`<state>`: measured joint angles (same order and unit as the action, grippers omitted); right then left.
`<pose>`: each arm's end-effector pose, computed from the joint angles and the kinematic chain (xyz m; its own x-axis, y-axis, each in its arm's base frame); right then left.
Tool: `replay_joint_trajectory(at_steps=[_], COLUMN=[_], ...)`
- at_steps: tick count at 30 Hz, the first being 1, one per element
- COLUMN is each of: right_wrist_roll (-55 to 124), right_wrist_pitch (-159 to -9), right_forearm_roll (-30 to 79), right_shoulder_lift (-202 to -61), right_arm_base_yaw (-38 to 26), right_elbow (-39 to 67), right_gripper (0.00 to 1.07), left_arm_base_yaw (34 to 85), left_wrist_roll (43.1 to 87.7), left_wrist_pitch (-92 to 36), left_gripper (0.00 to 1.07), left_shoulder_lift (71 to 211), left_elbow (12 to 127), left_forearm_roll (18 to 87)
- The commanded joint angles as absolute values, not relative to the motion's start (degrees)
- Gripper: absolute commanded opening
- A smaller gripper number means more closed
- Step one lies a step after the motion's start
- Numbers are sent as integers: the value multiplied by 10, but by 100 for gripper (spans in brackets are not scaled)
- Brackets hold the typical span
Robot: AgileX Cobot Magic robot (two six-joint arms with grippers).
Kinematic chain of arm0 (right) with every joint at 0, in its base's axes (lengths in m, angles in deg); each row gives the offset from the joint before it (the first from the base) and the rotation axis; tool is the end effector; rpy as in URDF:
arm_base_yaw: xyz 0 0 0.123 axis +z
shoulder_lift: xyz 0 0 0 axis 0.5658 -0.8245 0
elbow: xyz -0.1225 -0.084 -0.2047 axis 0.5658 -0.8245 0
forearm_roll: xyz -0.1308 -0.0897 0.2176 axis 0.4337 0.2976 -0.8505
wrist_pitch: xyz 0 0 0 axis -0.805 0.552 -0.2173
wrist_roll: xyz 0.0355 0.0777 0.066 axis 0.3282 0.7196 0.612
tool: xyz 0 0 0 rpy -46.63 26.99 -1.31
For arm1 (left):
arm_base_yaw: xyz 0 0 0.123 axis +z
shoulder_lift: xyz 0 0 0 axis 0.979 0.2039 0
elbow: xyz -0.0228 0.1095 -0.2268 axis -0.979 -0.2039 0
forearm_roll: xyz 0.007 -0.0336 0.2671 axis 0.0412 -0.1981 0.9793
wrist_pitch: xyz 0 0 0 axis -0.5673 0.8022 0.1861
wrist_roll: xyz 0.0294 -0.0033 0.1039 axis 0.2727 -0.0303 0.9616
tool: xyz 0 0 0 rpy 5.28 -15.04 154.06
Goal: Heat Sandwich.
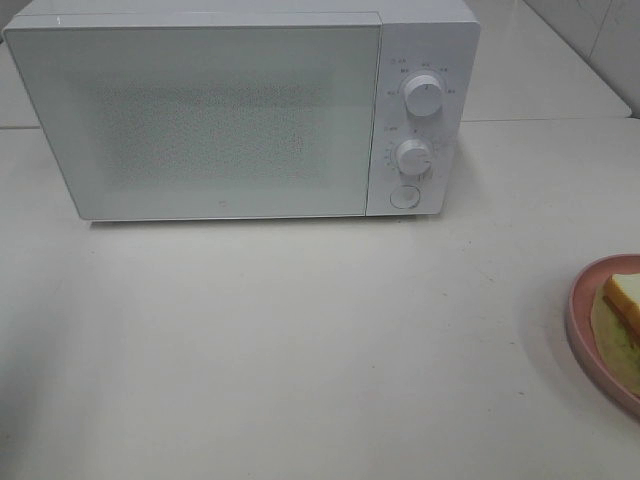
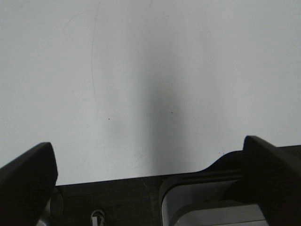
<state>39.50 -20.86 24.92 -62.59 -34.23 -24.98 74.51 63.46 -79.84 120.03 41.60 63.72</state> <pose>0.0579 -0.0005 0.2817 -0.4311 0.0019 -0.9023 0.0045 1.0000 0.0000 0.1756 -0.0169 0.2567 -0.8920 0.0651 -0.4474 0.0934 0.9948 -0.0417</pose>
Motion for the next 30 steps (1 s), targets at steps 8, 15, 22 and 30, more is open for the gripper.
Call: replay_joint_trajectory(at_steps=[8,15,22,30], right_wrist_roll=[394,394,394,394], right_wrist_pitch=[-211,-211,-211,-211], right_forearm_roll=[249,249,249,249], right_shoulder_lift=[-610,-610,-610,-613], right_arm_base_yaw=[-345,-345,-345,-345], right_elbow=[-251,-251,-251,-251], right_gripper=[56,56,56,56], left_arm_base_yaw=[746,746,746,746], left_wrist_roll=[632,635,636,634], left_wrist_pitch=[-755,-759,-759,-759], left_gripper=[100,100,100,100], left_shoulder_lift=[935,808,709,713], left_elbow=[292,274,274,274], left_forearm_roll=[640,642,641,635])
